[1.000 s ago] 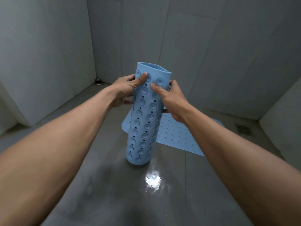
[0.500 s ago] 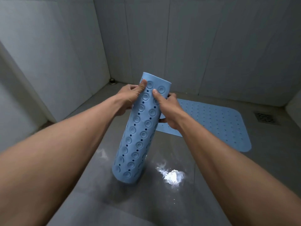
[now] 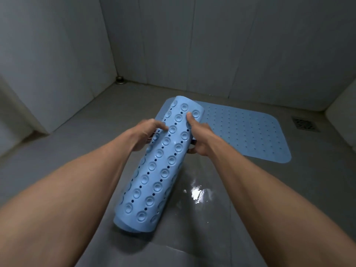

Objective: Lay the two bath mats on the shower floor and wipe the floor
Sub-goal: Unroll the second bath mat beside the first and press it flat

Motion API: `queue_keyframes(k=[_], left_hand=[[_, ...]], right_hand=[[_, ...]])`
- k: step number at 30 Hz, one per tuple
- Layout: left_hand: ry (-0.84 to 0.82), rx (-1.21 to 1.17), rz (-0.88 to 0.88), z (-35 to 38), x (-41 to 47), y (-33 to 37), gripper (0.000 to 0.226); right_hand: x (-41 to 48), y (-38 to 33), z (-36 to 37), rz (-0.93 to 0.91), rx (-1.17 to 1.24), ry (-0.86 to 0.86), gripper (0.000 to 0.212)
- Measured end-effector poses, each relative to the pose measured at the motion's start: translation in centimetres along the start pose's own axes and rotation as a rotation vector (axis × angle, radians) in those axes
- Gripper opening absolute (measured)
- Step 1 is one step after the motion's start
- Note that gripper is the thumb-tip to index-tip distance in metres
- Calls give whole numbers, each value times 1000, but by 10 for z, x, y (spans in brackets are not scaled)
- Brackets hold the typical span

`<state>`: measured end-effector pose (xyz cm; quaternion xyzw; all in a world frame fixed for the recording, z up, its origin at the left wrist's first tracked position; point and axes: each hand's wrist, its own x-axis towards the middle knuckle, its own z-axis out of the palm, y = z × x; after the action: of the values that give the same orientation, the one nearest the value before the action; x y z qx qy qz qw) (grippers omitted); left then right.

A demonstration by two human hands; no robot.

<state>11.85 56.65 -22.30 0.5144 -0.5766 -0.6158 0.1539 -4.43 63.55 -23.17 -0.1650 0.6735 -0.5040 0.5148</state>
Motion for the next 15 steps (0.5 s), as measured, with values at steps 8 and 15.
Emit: queue_keyframes(k=[8,15], left_hand=[[-58,98,-73,16,32,-39,16],[-17,50,-147,11,56,-68,35]], right_hand=[[35,42,25,-16,-192,140,79],[40,71,18,-91,-378,28,82]])
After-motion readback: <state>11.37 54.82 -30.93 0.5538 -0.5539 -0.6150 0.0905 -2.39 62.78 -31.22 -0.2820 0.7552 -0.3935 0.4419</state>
